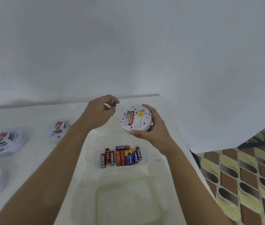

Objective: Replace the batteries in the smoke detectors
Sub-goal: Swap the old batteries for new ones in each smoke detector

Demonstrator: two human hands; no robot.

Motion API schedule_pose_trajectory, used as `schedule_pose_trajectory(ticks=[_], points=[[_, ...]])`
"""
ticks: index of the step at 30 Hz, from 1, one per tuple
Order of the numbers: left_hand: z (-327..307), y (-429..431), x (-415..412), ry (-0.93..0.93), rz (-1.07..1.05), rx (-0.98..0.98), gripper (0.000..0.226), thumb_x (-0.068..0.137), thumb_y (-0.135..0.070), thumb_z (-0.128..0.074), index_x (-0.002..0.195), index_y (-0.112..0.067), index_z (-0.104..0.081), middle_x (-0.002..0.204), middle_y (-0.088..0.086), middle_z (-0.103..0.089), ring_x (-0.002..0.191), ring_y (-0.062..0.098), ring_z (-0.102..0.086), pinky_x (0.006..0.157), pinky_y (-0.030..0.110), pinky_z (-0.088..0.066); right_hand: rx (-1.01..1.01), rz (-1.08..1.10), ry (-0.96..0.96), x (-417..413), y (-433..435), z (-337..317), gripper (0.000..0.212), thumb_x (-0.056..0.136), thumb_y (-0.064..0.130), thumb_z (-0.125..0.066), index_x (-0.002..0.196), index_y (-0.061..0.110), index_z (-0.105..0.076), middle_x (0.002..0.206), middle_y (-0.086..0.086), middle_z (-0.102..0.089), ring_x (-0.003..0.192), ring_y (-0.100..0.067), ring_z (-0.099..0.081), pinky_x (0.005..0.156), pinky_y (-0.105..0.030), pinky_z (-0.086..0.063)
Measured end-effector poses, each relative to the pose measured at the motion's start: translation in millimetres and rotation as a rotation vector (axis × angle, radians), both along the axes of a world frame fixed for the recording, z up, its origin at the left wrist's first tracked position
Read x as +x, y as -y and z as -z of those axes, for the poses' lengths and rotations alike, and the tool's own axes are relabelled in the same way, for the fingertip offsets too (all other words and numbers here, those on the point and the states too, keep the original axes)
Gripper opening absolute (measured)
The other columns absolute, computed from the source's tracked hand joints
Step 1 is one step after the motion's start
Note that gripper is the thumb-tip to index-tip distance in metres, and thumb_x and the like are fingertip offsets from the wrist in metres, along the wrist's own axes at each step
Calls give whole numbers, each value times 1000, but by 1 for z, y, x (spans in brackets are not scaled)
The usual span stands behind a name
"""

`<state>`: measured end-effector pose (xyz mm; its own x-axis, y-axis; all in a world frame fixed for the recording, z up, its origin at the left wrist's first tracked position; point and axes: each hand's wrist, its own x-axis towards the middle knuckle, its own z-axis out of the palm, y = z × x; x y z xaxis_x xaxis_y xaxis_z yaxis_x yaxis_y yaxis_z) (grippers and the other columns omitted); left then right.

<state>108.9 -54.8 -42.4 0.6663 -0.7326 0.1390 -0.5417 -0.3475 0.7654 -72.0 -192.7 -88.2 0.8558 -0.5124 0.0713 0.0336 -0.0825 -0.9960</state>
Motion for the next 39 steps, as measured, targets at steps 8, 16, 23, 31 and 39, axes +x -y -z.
schedule_pose_trajectory(ticks=[8,16,23,31,39], points=[[2,-4,-21,-3,193,-17,33,101,-27,-52,131,-42,-57,109,-23,-58,88,-3,-60,67,11,-47,8,34,5,-4,0,1,88,67,14,-93,139,35,-47,133,9,-58,127,-15,-56,93,-47,-59],[0,-9,-41,-66,134,-73,6,87,-26,-73,93,-28,-71,88,-17,-67,61,2,-61,54,12,-43,7,35,57,-8,-6,0,91,68,2,-91,143,27,-45,134,6,-58,127,-18,-57,92,-48,-59],[-4,-16,-53,-157,249,-13,34,86,-18,-74,119,-23,-70,115,-7,-56,79,12,-69,75,34,-59,8,27,80,-18,-9,-8,91,67,1,-91,142,26,-47,131,8,-60,125,-18,-58,89,-48,-61],[-11,-34,-81,-346,241,-57,35,79,-50,-67,114,-47,-69,119,-13,-61,87,7,-65,71,22,-48,105,-36,95,-48,-13,-14,90,65,6,-90,143,23,-48,133,-1,-60,125,-22,-59,86,-43,-60],[4,-47,-123,-687,268,-274,36,91,-22,-65,127,-21,-66,117,34,-60,90,38,-64,80,38,-55,139,-77,105,-81,-29,-19,88,66,7,-89,142,24,-48,134,-3,-61,125,-23,-60,85,-37,-59]])
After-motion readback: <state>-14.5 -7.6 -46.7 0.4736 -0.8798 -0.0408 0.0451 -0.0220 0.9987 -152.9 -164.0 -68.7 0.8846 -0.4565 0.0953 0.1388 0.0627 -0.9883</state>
